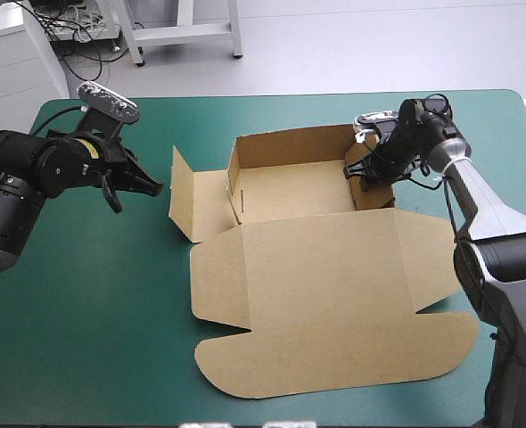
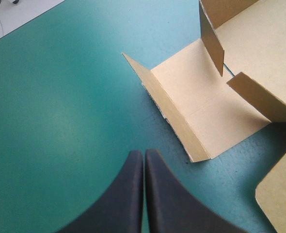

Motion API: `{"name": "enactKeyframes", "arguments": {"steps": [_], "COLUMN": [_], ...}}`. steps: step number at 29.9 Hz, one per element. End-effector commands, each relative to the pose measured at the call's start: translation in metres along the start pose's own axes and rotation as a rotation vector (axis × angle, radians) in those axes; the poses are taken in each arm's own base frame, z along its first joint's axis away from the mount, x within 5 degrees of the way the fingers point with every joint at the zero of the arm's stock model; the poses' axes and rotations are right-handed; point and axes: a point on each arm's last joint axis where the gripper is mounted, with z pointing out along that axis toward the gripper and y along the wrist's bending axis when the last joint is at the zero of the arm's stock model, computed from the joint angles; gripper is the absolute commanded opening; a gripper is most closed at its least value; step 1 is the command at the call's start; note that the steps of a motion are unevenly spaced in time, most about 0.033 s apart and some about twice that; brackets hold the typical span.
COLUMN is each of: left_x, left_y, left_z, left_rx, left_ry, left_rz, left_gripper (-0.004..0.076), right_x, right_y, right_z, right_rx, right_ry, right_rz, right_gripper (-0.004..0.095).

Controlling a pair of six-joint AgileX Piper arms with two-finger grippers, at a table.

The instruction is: Fold the box

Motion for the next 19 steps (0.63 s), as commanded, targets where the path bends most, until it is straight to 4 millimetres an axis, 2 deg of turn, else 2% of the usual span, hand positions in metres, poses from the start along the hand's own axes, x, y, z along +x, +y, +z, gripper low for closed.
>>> {"name": "enactKeyframes", "arguments": {"steps": [1, 3, 4, 9, 13, 16, 19], "left_x": [-0.009, -0.009, -0.009, -0.008, -0.006, -0.005, -0.003], "left_y": [0.003, 0.003, 0.003, 0.004, 0.010, 0.016, 0.024], "left_z": [-0.020, -0.020, -0.020, -0.019, -0.019, -0.020, -0.020], "left_rx": [-0.023, -0.028, -0.028, -0.037, -0.103, -0.144, -0.155], "left_ry": [-0.117, -0.121, -0.124, -0.111, -0.092, -0.092, -0.087], "left_rz": [-0.014, -0.012, -0.012, -0.019, -0.039, -0.068, -0.097], "left_gripper": [-0.0006, -0.0006, -0.0006, -0.0006, -0.0006, -0.0006, -0.0006], "right_x": [-0.008, -0.008, -0.007, -0.005, 0.005, 0.016, 0.027], "right_y": [0.001, 0.001, 0.001, -0.002, -0.011, -0.019, -0.026], "right_z": [-0.036, -0.036, -0.036, -0.048, -0.077, -0.106, -0.146], "right_rx": [0.017, 0.017, 0.017, 0.014, 0.019, 0.008, -0.018], "right_ry": [-0.120, -0.120, -0.118, -0.129, -0.133, -0.155, -0.253], "right_rz": [-0.010, -0.010, -0.008, 0.012, 0.026, 0.023, 0.039], "right_gripper": [0.0164, 0.0008, -0.0022, -0.0023, -0.0023, -0.0023, -0.0023]}}
